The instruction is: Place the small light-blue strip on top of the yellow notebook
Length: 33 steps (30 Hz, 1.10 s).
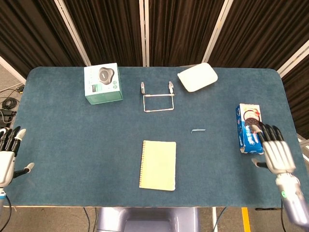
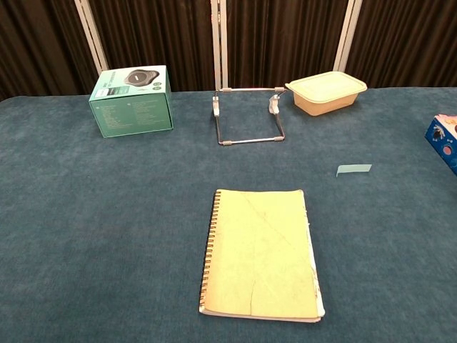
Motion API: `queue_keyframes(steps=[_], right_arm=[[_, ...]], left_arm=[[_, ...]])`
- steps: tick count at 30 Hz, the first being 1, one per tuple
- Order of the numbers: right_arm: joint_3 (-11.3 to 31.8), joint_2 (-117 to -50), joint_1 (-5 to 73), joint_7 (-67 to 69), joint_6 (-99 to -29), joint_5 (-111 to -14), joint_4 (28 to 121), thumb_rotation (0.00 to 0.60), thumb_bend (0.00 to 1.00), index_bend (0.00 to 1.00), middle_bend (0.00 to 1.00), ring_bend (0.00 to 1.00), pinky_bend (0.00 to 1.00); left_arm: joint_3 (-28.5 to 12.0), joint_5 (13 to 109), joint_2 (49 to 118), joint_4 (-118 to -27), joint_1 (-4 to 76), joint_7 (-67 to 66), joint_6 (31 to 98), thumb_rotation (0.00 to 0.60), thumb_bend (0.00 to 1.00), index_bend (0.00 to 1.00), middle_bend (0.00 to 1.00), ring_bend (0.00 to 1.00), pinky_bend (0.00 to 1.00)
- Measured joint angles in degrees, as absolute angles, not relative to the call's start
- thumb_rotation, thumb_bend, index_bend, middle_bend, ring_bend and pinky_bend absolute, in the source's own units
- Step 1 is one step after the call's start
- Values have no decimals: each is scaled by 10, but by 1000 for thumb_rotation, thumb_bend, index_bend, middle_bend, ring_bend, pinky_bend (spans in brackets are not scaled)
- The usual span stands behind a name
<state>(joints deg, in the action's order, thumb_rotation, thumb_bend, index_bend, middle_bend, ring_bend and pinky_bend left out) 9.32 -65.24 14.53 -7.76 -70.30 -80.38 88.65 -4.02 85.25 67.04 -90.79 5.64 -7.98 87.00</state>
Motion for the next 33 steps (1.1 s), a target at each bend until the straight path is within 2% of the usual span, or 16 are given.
queue_keyframes(steps=[4, 10, 19, 33], right_arm=[[126, -663, 224, -78, -603, -755, 867, 600, 183, 387, 0, 0, 0], [156, -715, 320, -107, -507, -676, 814, 600, 240, 436, 0, 0, 0], [153, -798, 387, -151, -459, -638, 742, 600, 273, 481, 0, 0, 0], [127, -898, 434, -186, -431, -618, 636, 600, 292, 514, 0, 0, 0]], left_arm=[[-45, 838, 677, -906, 60, -91, 861, 600, 0, 0, 0, 0, 0], [-49, 818, 681, -908, 66, -97, 843, 600, 0, 0, 0, 0, 0], [-57, 791, 689, -899, 75, -109, 824, 600, 0, 0, 0, 0, 0], [-61, 775, 690, -893, 80, -104, 811, 600, 0, 0, 0, 0, 0]])
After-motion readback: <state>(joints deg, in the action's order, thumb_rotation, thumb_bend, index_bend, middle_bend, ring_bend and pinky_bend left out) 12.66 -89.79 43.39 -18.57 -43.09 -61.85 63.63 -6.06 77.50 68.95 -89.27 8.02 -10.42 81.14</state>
